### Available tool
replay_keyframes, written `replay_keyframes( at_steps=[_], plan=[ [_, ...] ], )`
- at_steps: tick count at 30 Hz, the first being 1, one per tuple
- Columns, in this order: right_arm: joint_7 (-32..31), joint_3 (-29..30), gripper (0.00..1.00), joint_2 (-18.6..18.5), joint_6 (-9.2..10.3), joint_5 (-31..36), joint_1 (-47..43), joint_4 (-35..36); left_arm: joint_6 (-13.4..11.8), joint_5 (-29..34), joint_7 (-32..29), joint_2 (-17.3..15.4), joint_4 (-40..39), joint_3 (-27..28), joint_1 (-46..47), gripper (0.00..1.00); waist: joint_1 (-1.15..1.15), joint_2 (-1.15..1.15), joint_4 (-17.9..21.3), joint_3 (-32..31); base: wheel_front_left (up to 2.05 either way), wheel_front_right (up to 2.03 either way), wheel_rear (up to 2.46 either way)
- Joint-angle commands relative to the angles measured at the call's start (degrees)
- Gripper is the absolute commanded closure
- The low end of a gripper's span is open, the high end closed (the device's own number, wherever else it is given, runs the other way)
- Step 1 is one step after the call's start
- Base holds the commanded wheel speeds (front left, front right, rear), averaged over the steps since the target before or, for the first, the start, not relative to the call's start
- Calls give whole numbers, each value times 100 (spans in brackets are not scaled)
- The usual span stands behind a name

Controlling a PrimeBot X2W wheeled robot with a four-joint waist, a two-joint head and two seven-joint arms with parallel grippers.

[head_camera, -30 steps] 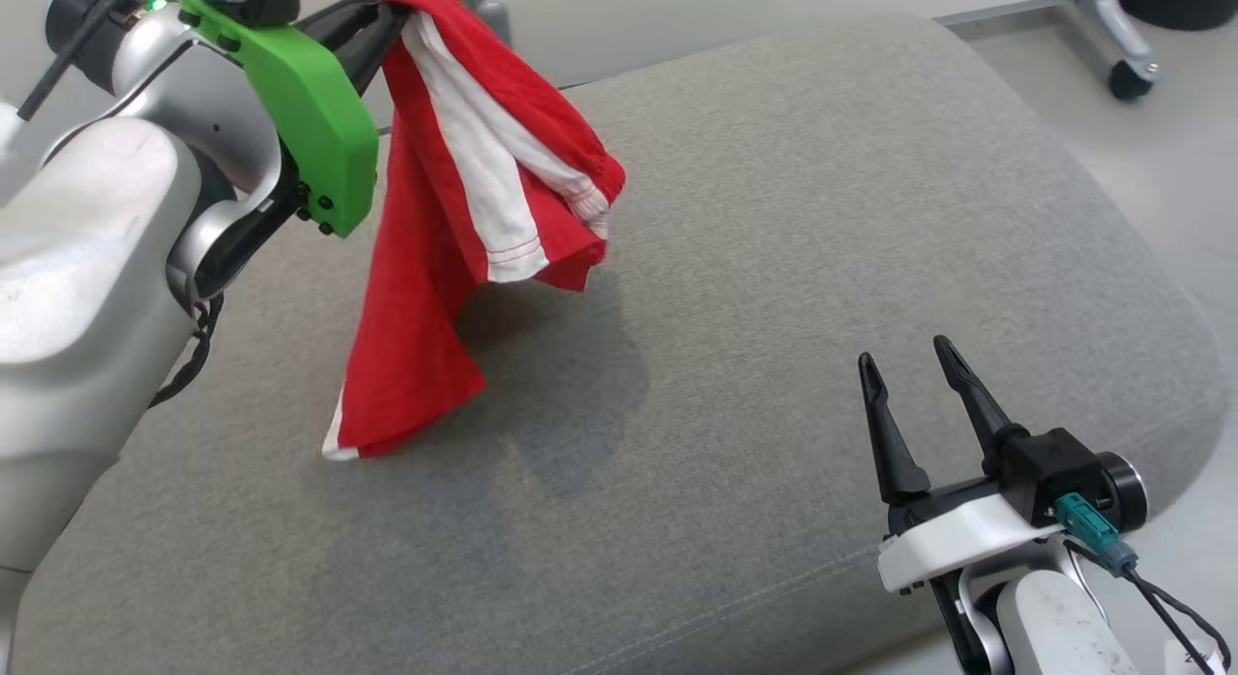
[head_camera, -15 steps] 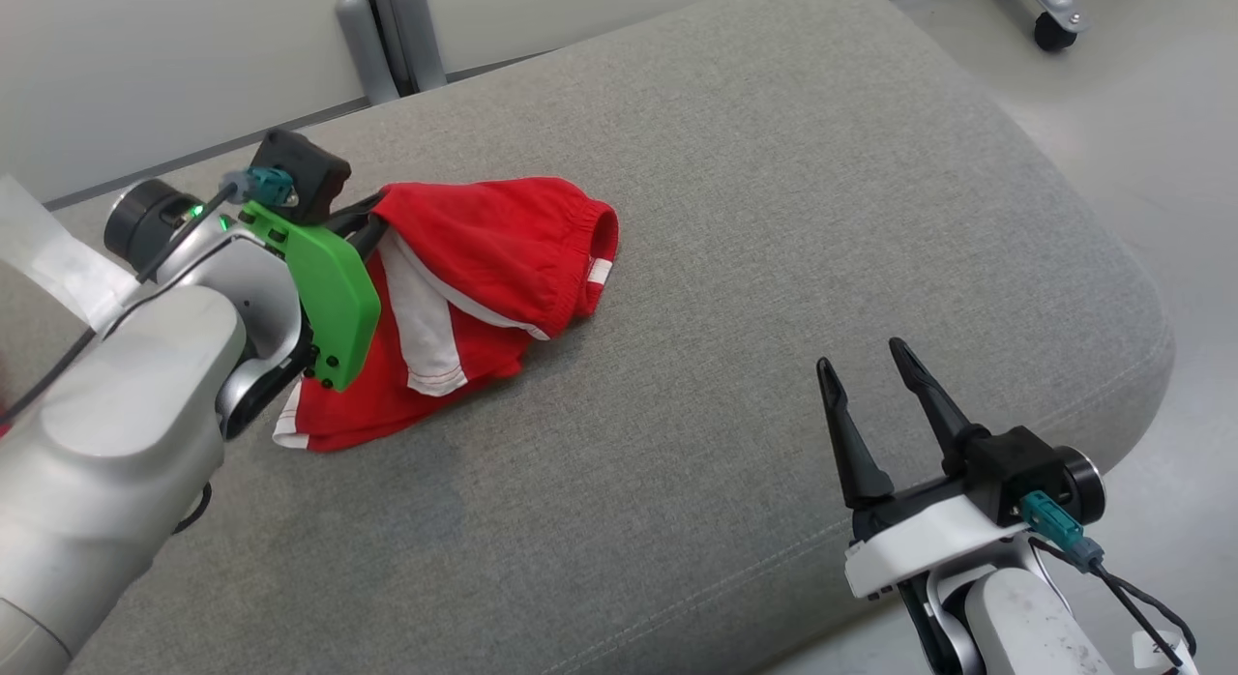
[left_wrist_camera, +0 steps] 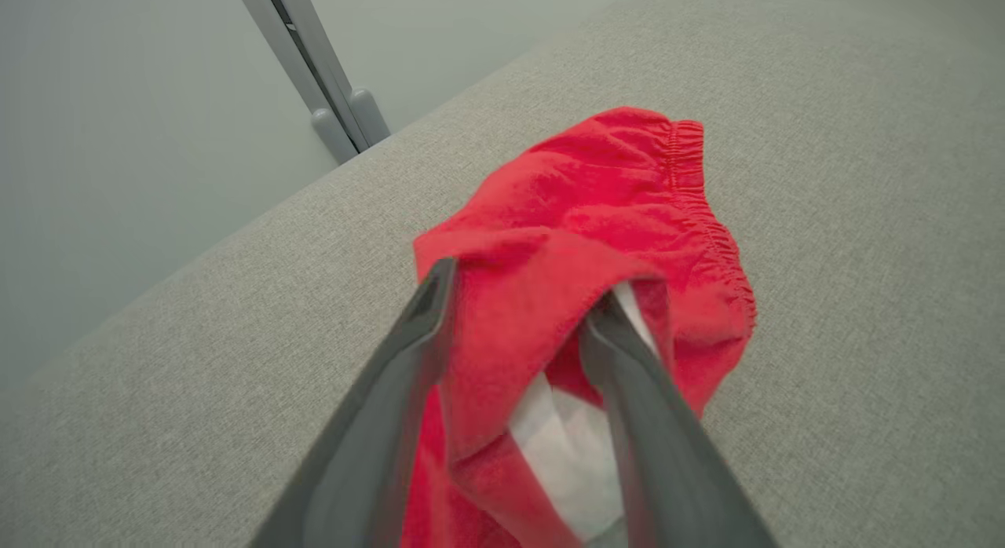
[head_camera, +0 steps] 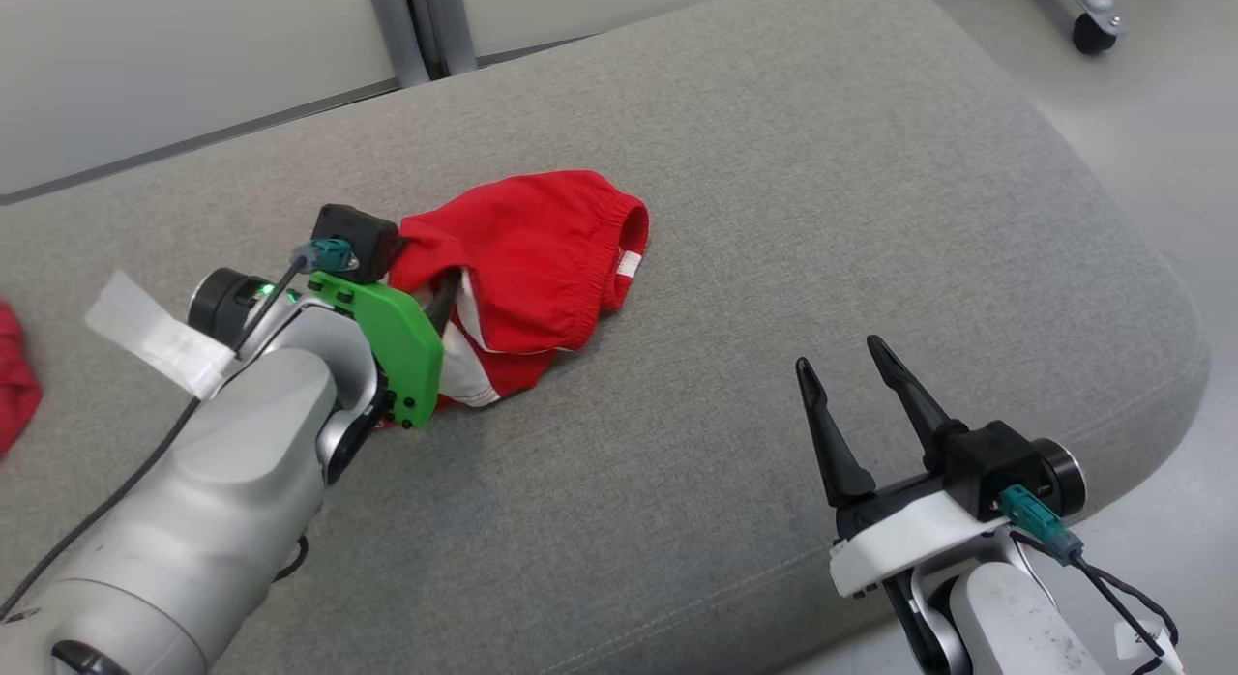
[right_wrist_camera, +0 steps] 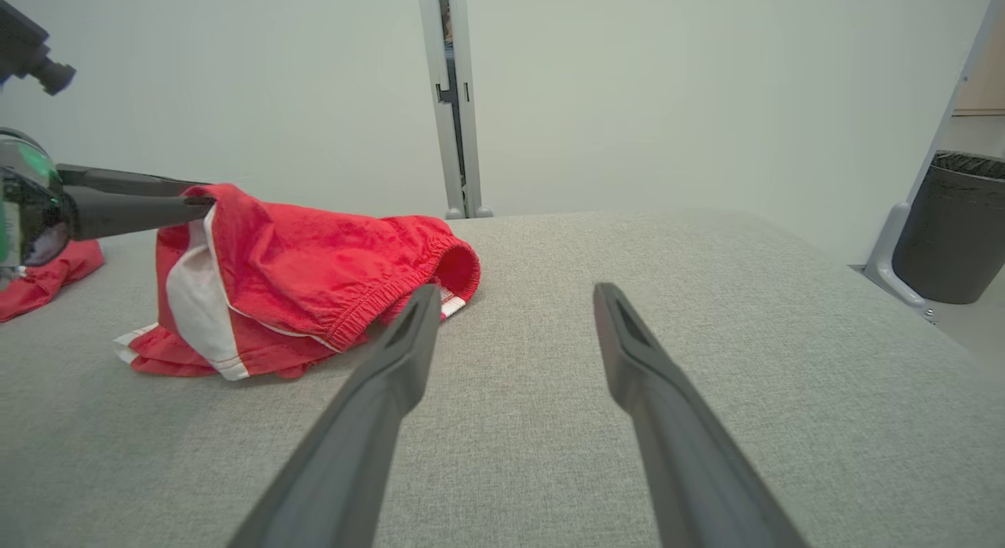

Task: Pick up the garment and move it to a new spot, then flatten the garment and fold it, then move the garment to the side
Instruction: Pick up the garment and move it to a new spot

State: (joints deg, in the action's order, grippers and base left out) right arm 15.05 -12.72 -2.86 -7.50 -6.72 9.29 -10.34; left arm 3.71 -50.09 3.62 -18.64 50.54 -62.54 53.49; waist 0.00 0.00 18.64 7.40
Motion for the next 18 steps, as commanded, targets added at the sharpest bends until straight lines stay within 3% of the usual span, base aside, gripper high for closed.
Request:
replay_keyframes(
  at_steps=[1,10,18],
  plan=[
    [19,26,0,-6,2,38,-25,-23,42,43,73,112,82,-34,-26,0,0,0,-223,-131,0,0,0],
    [20,158,0,-7,2,161,-107,-180,296,-260,-33,402,191,-44,32,0,0,0,-870,-509,0,0,0],
    [-22,261,0,-5,2,185,0,-550,370,-580,-283,109,-108,-78,-38,0,0,0,-1468,-761,0,0,0]
  ],
)
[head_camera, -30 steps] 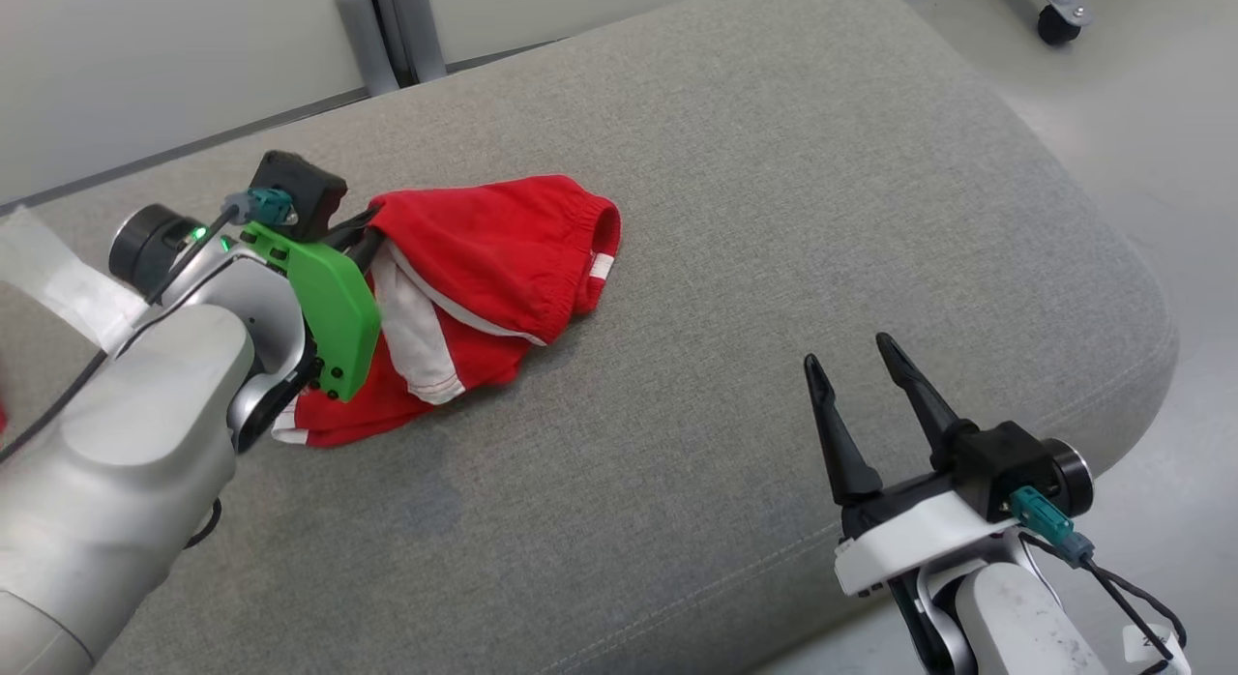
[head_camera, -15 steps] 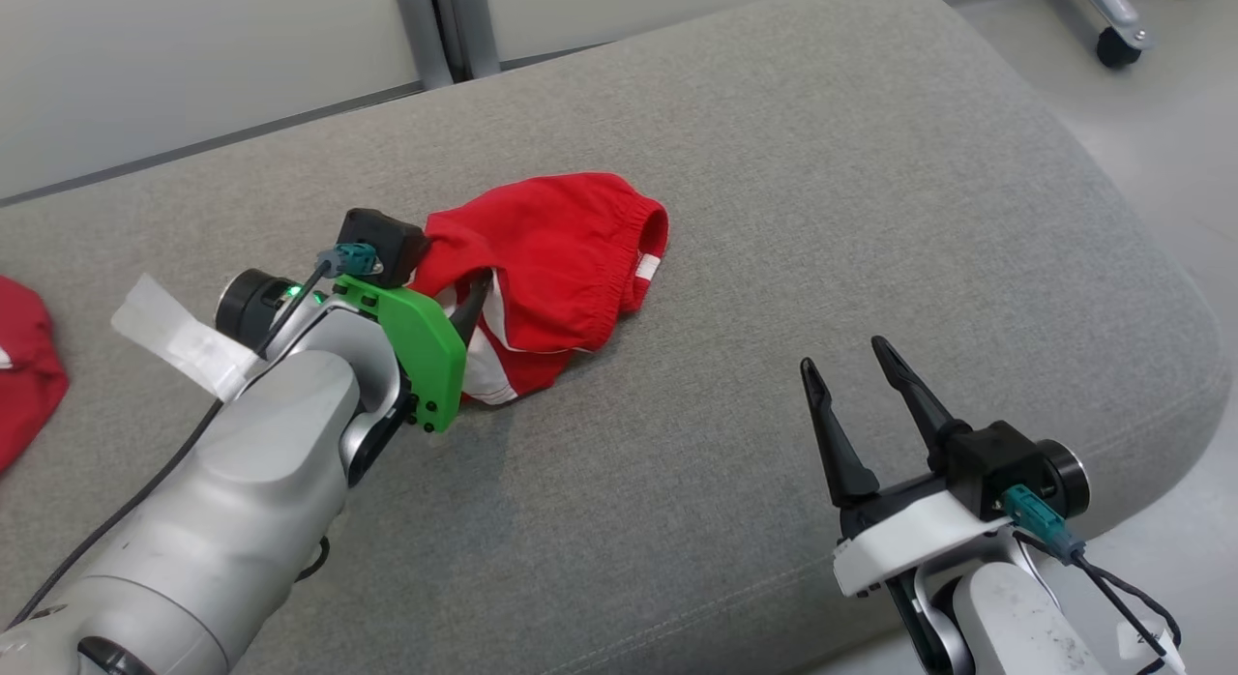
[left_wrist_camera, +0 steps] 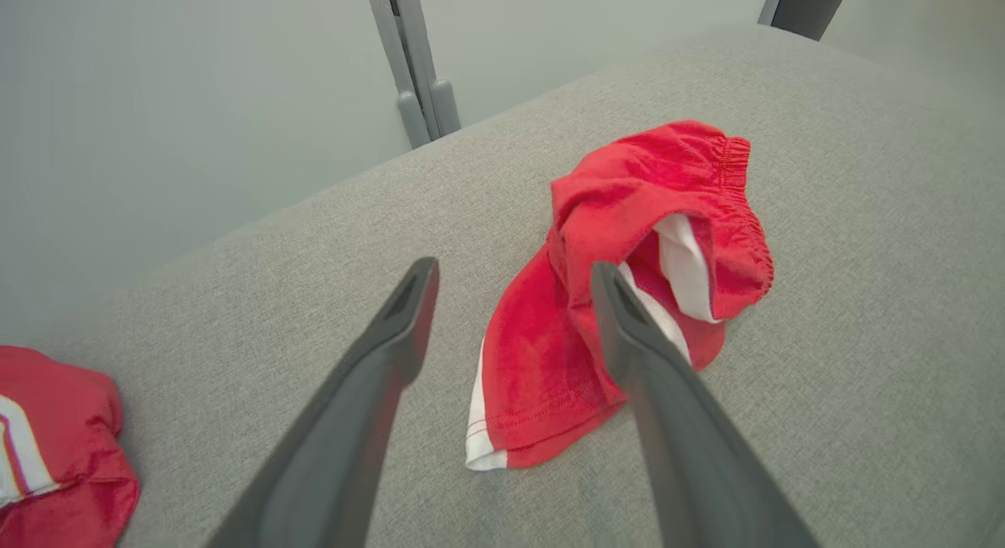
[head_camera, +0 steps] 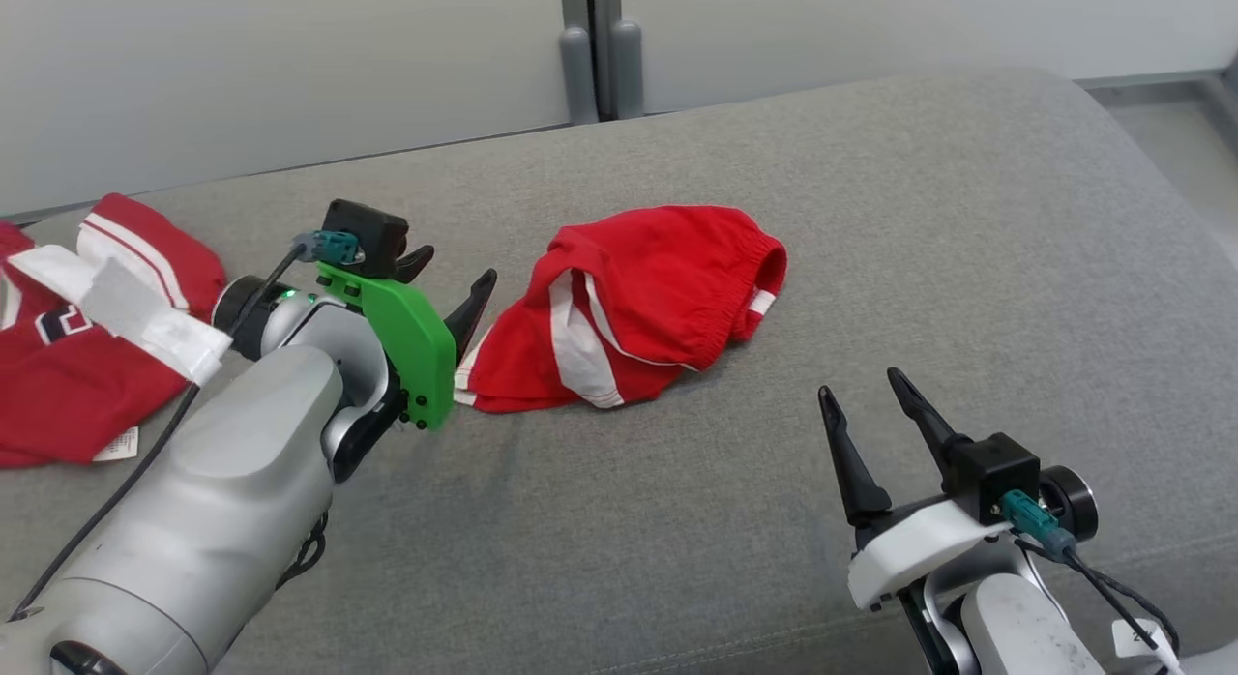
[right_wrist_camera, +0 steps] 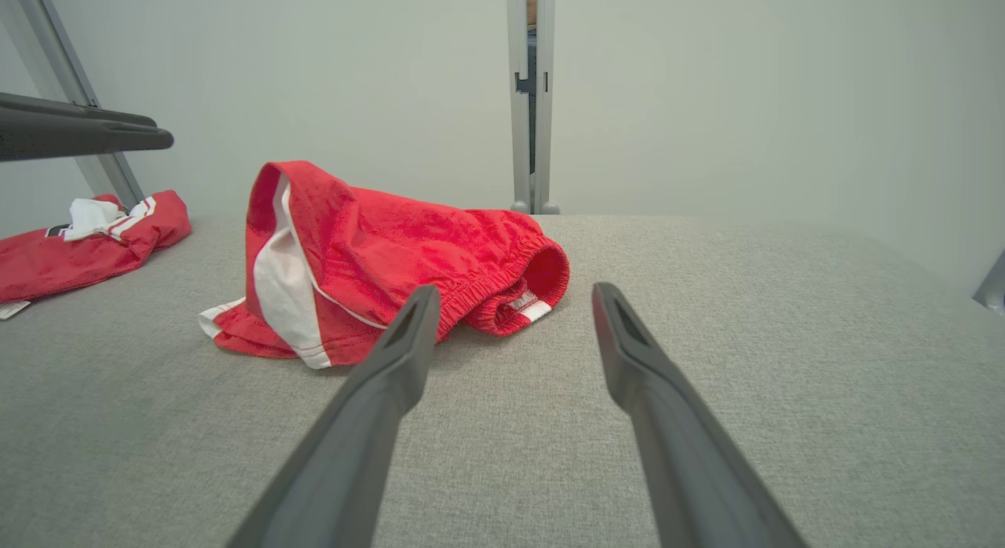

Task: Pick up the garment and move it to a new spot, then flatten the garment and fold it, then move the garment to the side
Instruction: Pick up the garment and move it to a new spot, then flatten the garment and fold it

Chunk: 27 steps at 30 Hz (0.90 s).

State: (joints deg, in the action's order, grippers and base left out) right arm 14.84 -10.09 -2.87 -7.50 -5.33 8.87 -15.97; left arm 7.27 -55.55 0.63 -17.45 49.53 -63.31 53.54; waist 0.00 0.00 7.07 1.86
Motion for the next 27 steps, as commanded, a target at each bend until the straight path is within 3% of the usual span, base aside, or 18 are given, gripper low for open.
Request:
replay_keyframes(
  at_steps=[1,9,11,15,20,27],
  plan=[
    [-28,13,0,-4,2,39,88,-59,9,-74,47,-33,-36,36,-77,0,0,0,-382,-216,0,0,0],
    [-174,243,0,-6,2,-133,652,-1001,-543,-265,788,185,-630,330,-620,0,0,0,-1039,-167,0,0,0],
    [-207,289,0,-7,2,-301,961,-1467,-874,-270,1083,307,-1008,377,-959,0,0,0,-1278,-57,0,0,0],
    [-222,433,0,-12,2,-430,1314,-2125,-1291,-167,1335,431,-1618,456,-1410,0,0,0,-1560,115,0,0,0],
    [-152,585,0,-74,2,-536,1702,-2884,-1760,250,1442,394,-2352,458,-1832,0,0,0,-1872,350,0,0,0],
    [-89,633,0,-244,2,-547,2084,-3765,-2138,648,1457,287,-3094,647,-2141,0,0,0,-2228,619,0,0,0]
  ],
)
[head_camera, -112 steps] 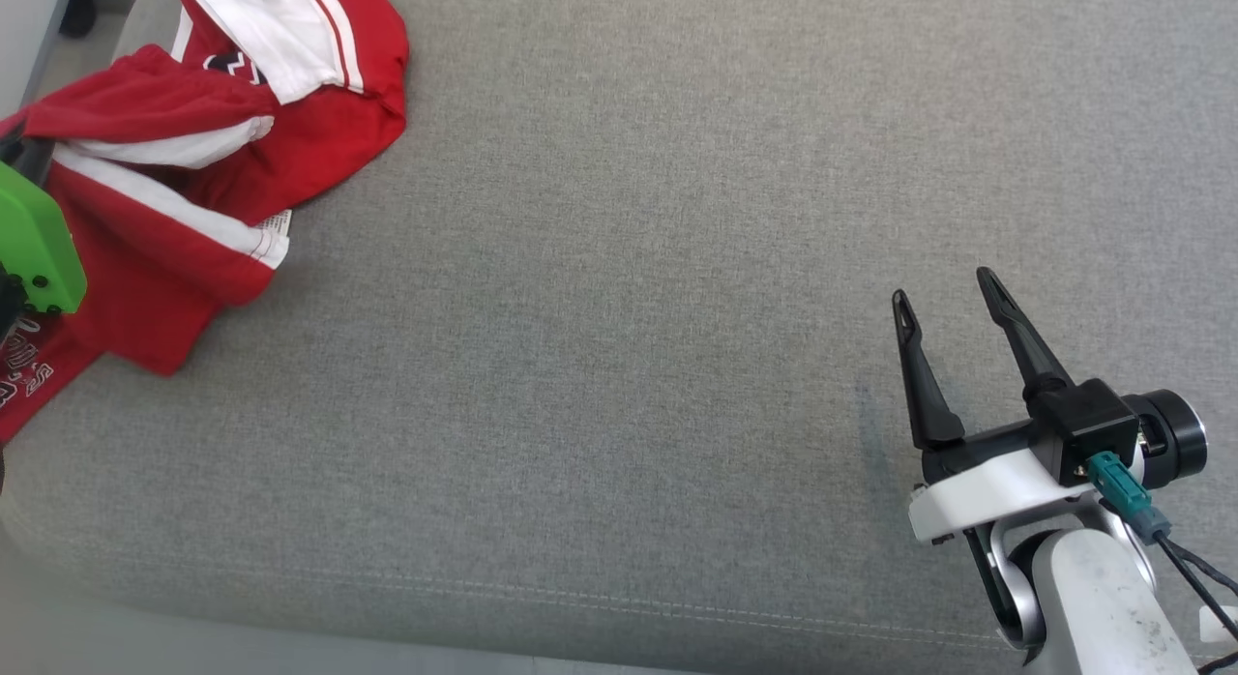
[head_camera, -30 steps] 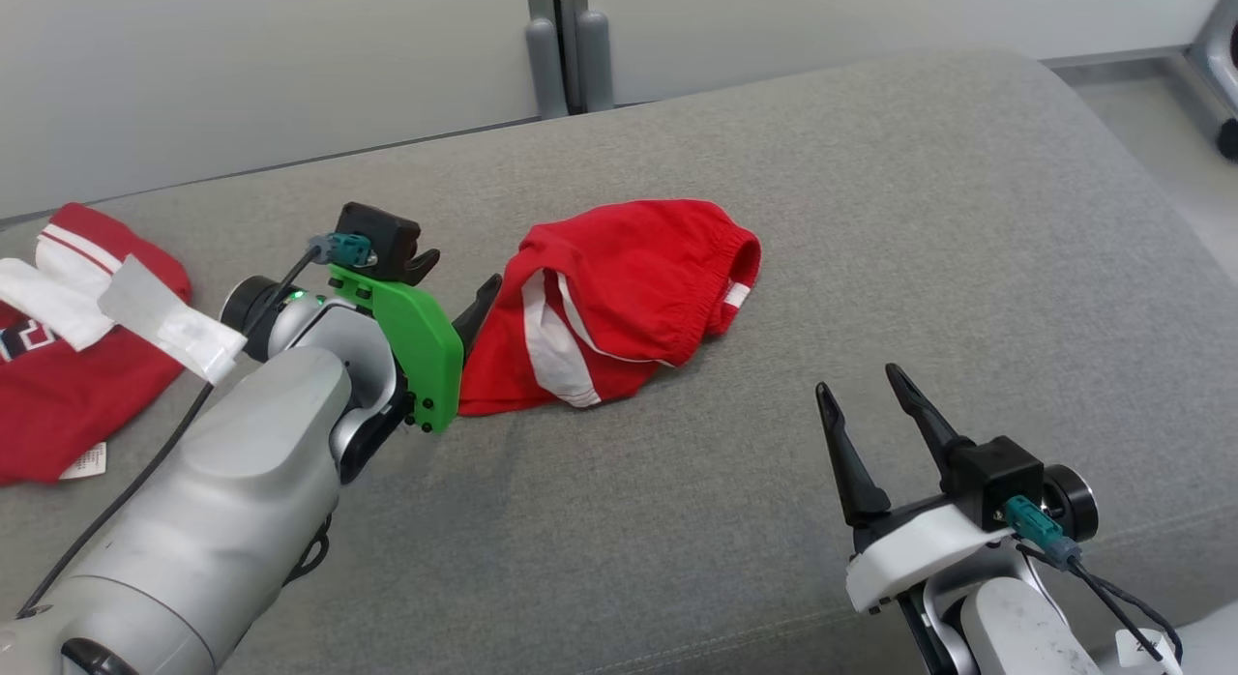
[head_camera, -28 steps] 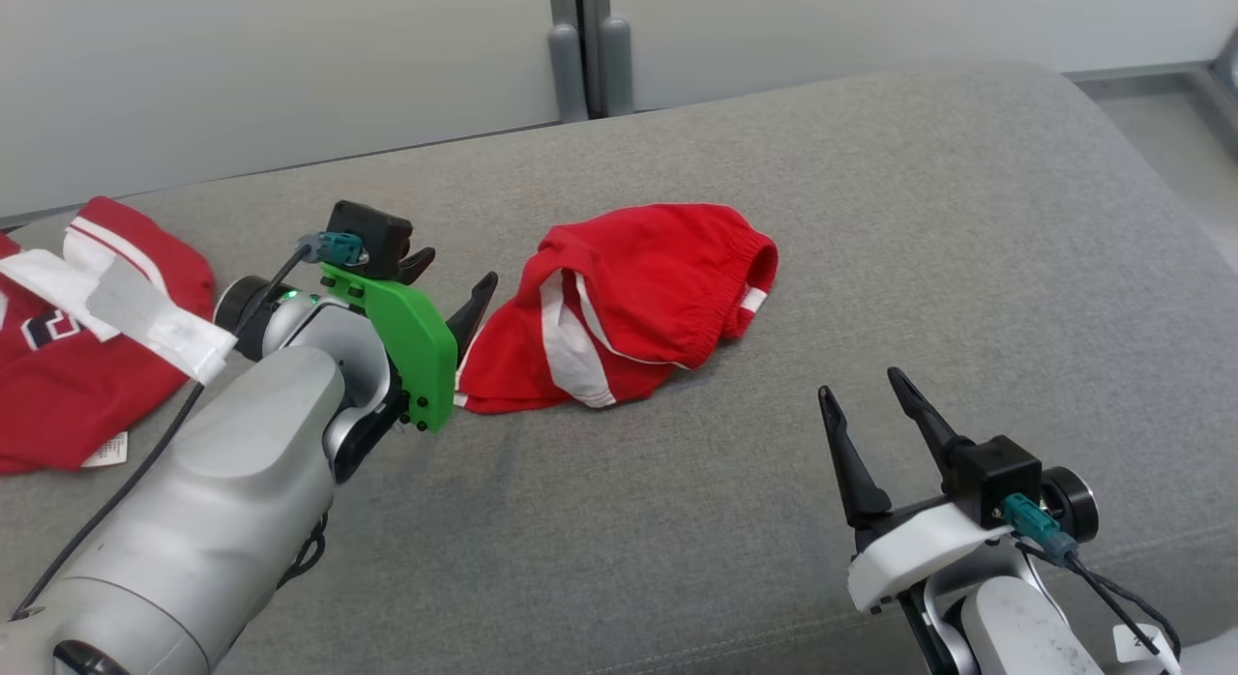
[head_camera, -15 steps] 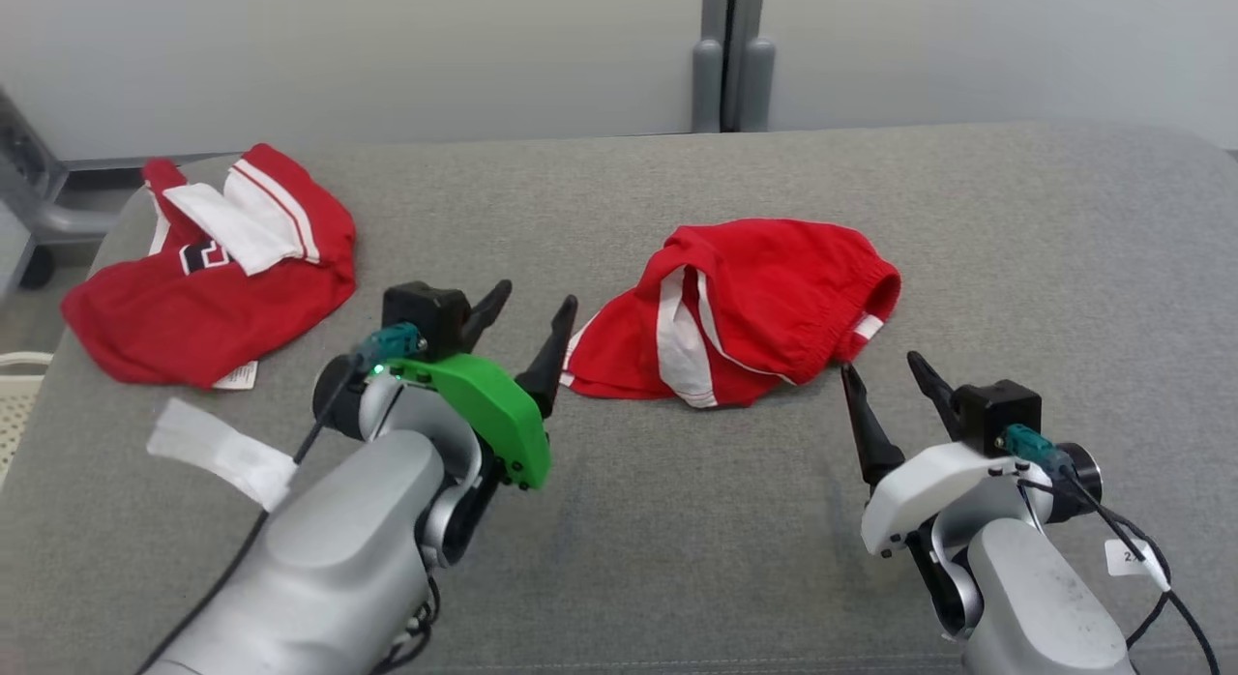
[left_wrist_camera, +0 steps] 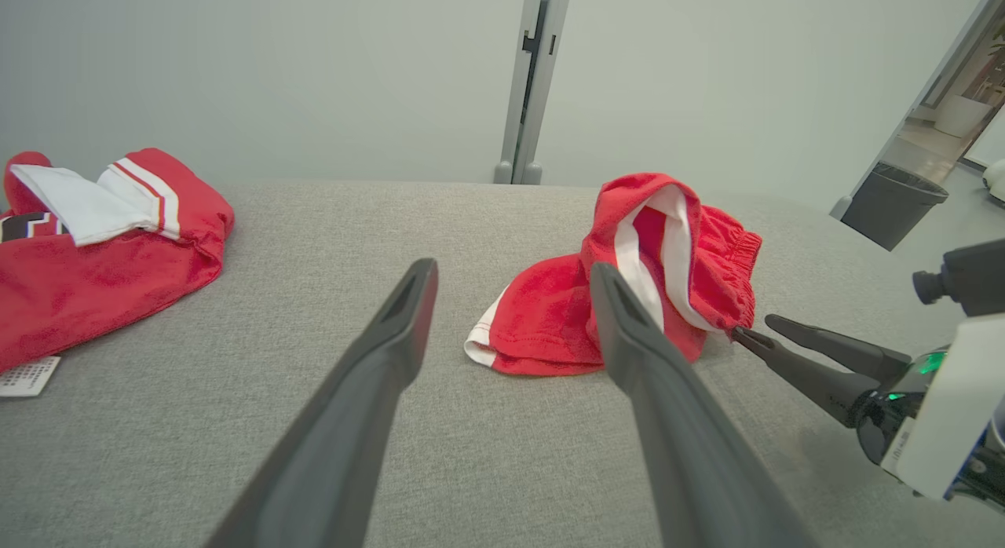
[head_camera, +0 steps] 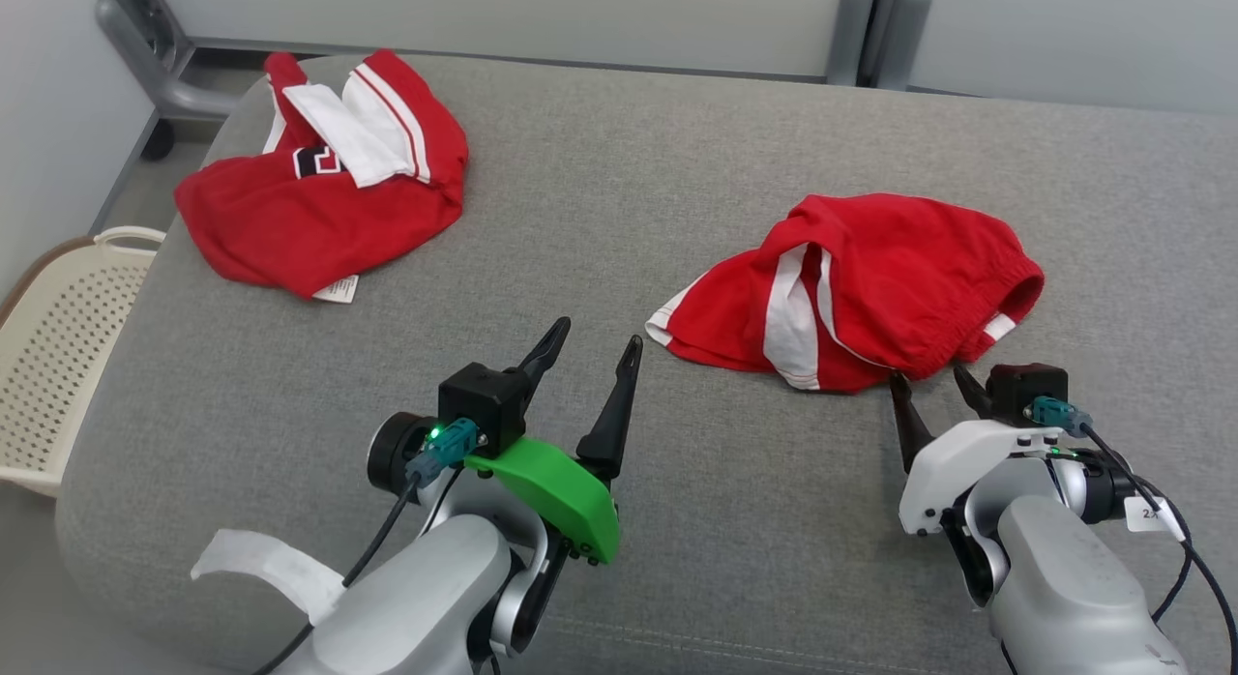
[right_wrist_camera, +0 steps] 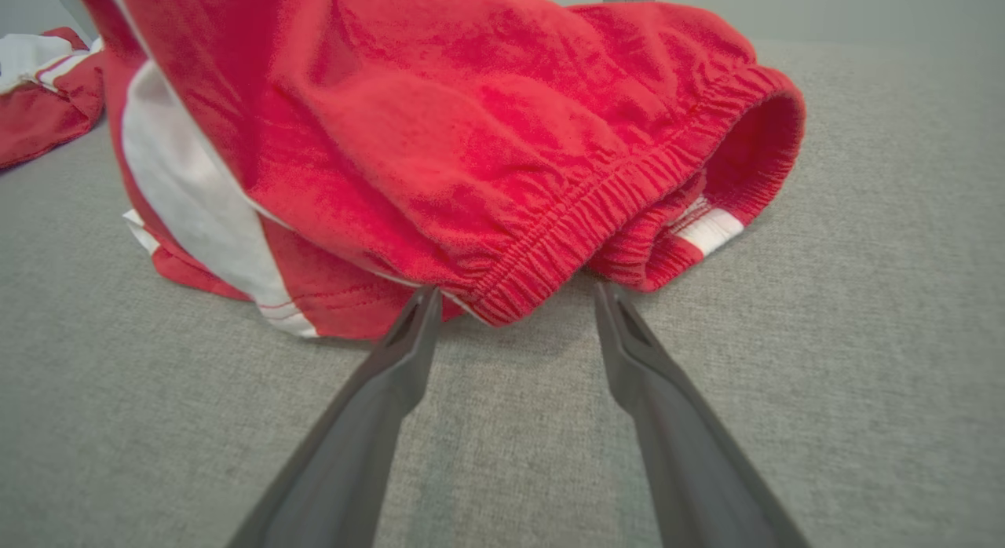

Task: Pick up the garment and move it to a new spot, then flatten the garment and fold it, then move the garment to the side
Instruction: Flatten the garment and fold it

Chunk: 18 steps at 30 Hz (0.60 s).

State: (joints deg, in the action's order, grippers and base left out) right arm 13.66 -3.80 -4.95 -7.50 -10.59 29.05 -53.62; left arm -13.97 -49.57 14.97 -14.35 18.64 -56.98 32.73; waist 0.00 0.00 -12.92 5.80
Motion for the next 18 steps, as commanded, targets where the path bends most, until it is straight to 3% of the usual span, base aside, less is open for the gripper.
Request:
replay_keyframes(
  at_steps=[1,8,9,11,15,18],
  plan=[
    [39,-8,0,-50,2,-38,125,-96,-28,90,24,-44,-64,31,-65,0,0,0,-262,259,0,0,0],
    [127,-135,0,-54,2,-127,373,-386,-109,211,22,-119,-259,126,-135,0,0,0,-356,380,0,0,0],
    [131,-167,10,-49,2,-134,394,-390,-126,229,22,-134,-275,141,-151,0,0,0,-351,384,0,0,0],
    [151,-242,51,-46,2,-167,418,-347,-144,243,22,-160,-304,175,-187,0,0,0,-318,381,0,0,0],
    [156,-363,76,-79,2,-234,327,4,-162,256,22,-181,-361,227,-271,0,0,0,-180,326,0,0,0],
    [156,-463,86,-121,2,-292,129,435,-135,253,22,-193,-394,259,-350,0,0,0,-35,261,0,0,0]
  ],
)
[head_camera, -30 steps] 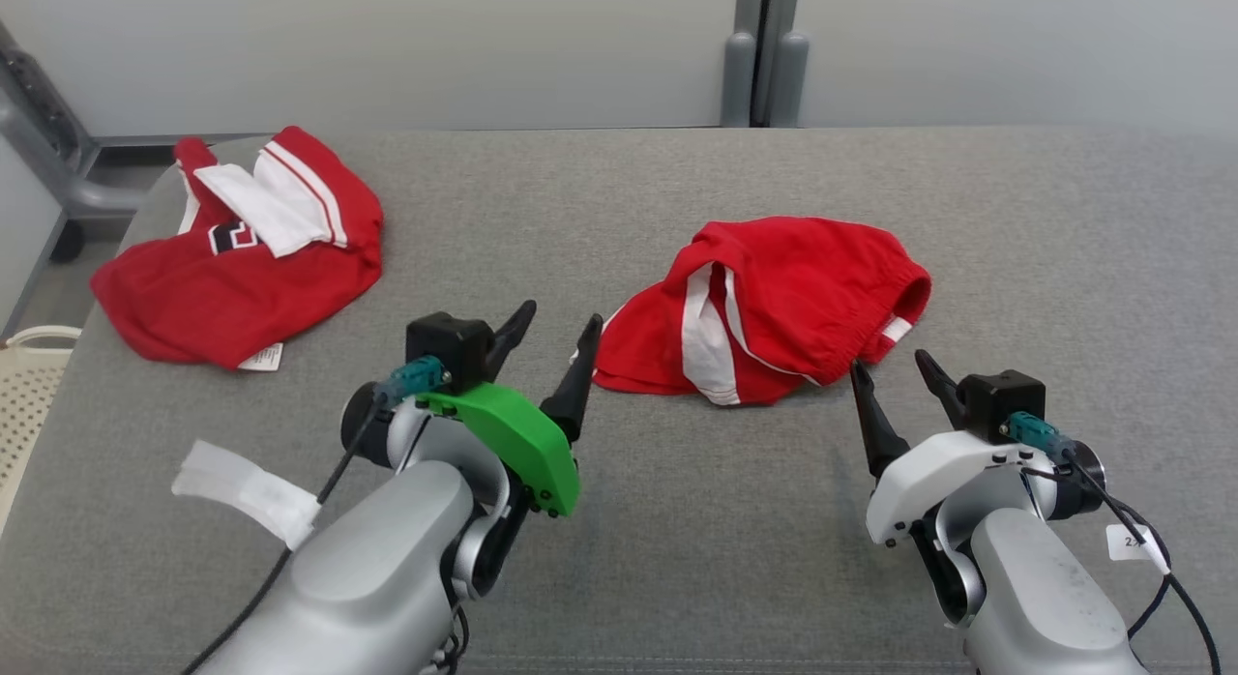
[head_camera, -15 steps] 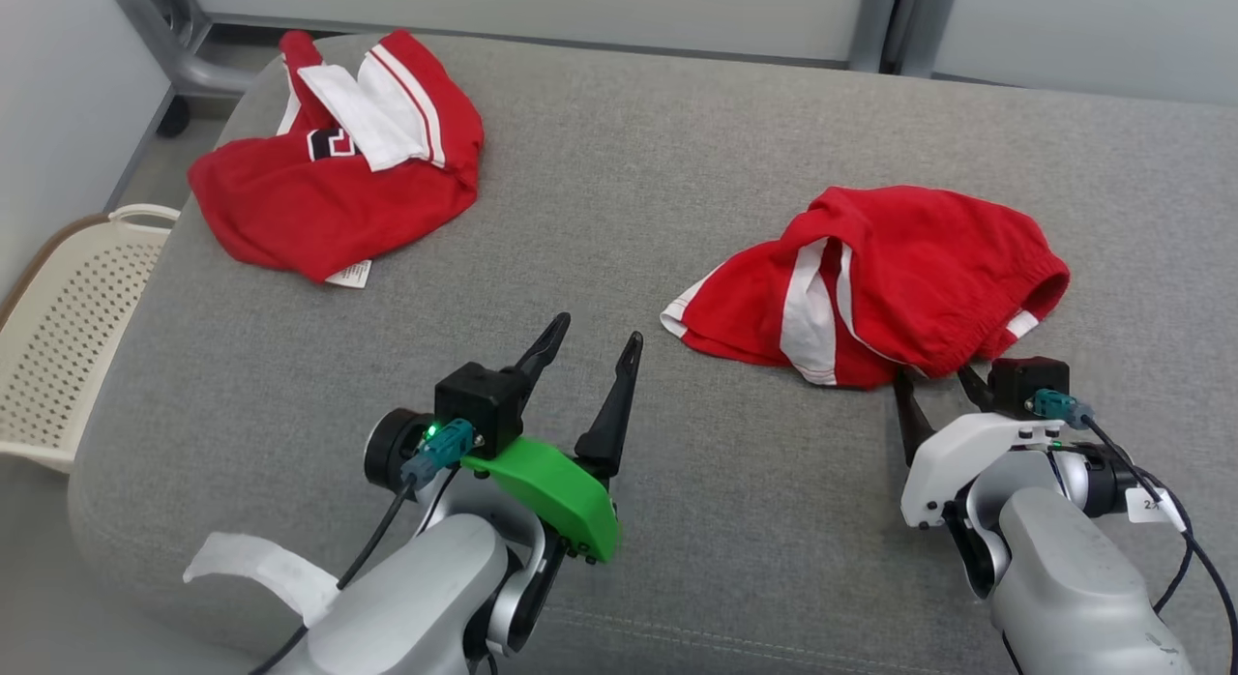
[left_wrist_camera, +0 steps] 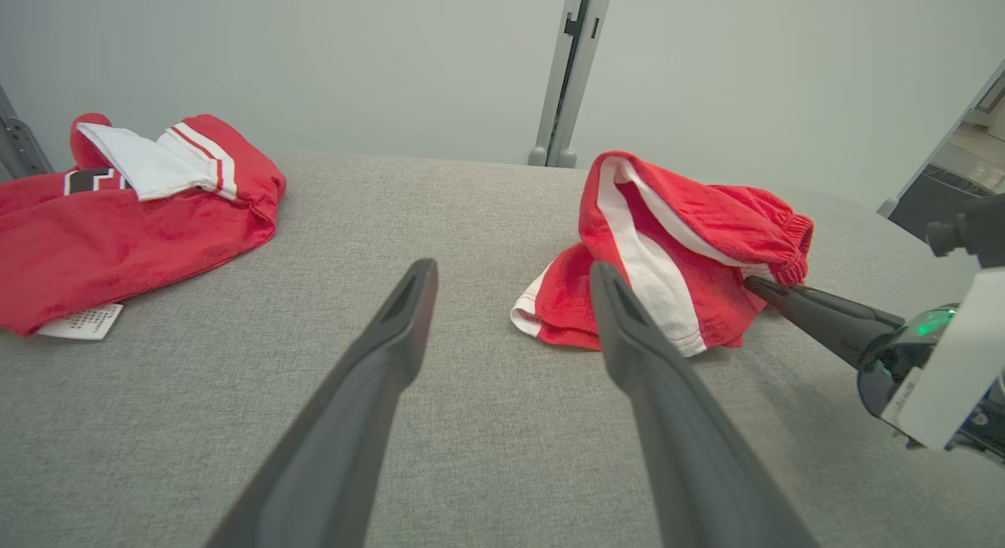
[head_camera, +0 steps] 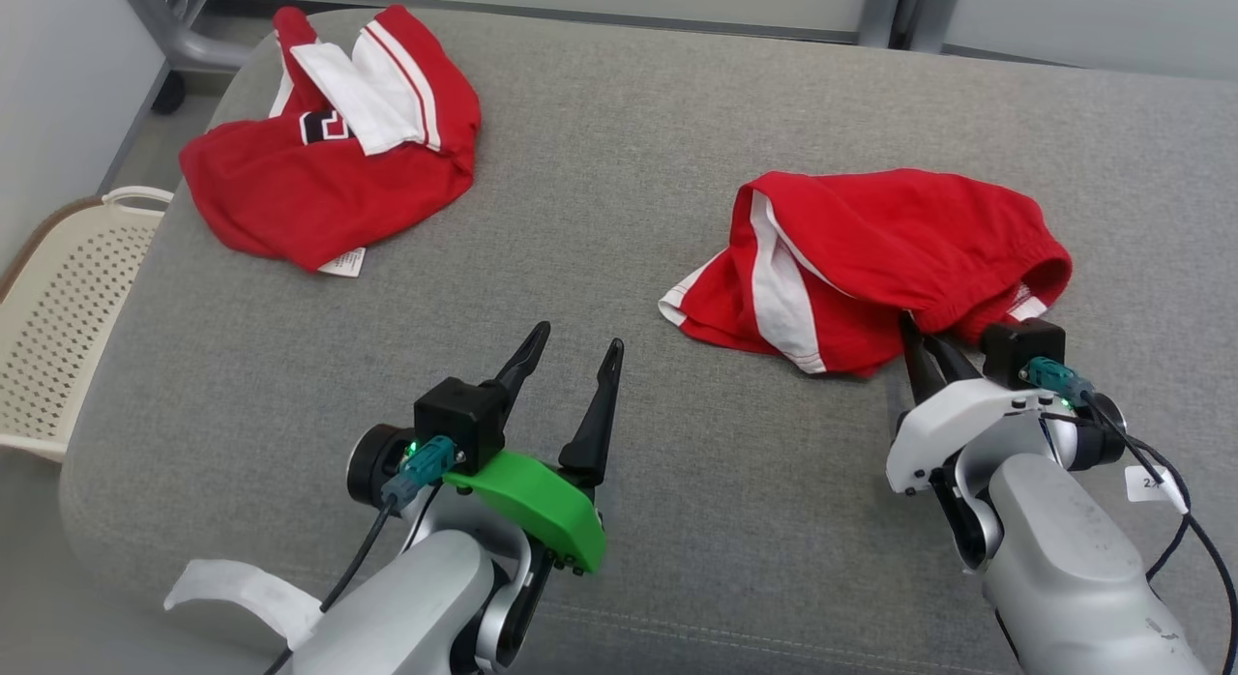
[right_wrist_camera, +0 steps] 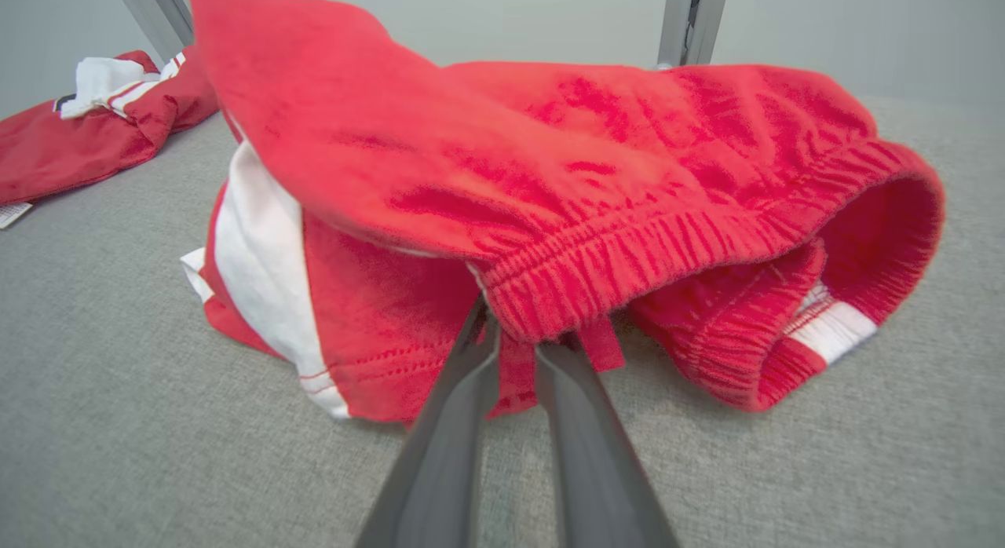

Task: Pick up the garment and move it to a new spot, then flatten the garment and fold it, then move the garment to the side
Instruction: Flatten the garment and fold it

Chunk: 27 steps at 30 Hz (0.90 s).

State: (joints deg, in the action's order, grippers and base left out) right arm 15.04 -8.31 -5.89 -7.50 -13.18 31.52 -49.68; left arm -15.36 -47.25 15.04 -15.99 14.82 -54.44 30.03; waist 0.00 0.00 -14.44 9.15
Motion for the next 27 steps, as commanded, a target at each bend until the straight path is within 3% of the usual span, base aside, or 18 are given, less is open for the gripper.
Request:
replay_keyframes(
  at_steps=[1,2,10,19,24,27],
  plan=[
    [19,-64,93,-45,2,-59,-175,192,-3,32,16,-29,-24,33,-104,0,0,0,170,-99,0,0,0],
    [18,-121,100,-81,2,-87,-228,327,-1,19,16,-20,-28,51,-141,0,0,0,225,-124,0,0,0],
    [-279,-634,100,-359,2,-799,-314,1323,43,48,16,41,-24,160,-366,0,0,0,602,-328,0,0,0],
    [-2260,-834,100,-1386,2,-2085,38,2469,116,41,16,96,8,217,-534,0,0,0,814,-525,0,0,0],
    [-3254,-843,100,-2058,2,-2129,-1,2727,201,72,16,184,79,190,-584,0,0,0,877,-542,0,0,0],
    [-3522,-833,100,-2262,1,-2022,-67,2592,276,96,16,238,129,151,-545,0,0,0,899,-489,0,0,0]
  ],
)
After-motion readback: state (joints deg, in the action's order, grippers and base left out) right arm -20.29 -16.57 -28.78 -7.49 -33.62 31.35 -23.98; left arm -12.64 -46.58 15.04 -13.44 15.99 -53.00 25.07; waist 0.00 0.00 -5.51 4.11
